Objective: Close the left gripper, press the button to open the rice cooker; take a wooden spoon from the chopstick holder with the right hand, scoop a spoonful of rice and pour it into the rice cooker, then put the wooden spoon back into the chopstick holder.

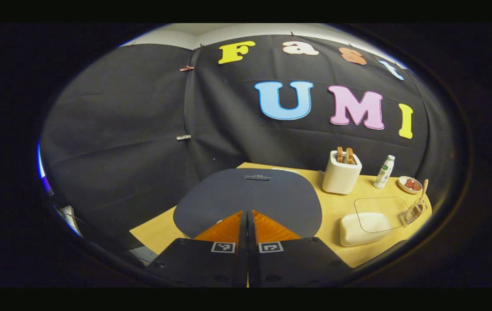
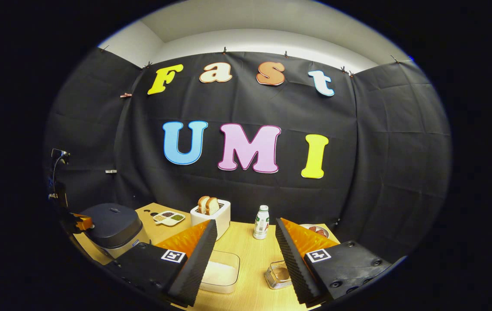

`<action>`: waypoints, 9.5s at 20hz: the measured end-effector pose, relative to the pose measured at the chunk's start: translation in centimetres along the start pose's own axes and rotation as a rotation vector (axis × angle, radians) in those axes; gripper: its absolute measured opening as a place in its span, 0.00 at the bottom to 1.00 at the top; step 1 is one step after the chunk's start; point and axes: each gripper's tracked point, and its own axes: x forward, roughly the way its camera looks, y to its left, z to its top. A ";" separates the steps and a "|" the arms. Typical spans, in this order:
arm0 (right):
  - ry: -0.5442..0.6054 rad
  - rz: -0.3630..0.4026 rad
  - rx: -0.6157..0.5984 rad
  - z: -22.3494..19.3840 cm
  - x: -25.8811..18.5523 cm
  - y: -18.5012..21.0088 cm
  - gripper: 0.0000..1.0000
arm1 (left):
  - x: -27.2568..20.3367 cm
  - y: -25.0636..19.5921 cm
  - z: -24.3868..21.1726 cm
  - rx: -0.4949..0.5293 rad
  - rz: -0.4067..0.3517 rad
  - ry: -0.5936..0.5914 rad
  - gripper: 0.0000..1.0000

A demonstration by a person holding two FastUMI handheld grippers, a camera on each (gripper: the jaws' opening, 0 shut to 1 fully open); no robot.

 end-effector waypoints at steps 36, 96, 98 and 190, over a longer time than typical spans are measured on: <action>0.032 -0.044 0.065 -1.5 0.7 -2.8 0.85 | -7.9 -2.5 13.5 0.123 0.060 -0.391 0.40; 0.574 -0.133 0.273 -22.7 16.7 -14.7 0.22 | -13.0 -10.3 10.4 0.063 -0.036 -0.315 0.85; 0.558 -0.133 0.260 -21.9 15.9 -14.5 0.22 | -13.1 -10.3 10.3 0.054 -0.044 -0.317 0.85; 0.455 0.388 0.607 -3.8 10.9 34.4 0.15 | -14.4 5.9 10.6 0.043 0.011 -0.413 0.85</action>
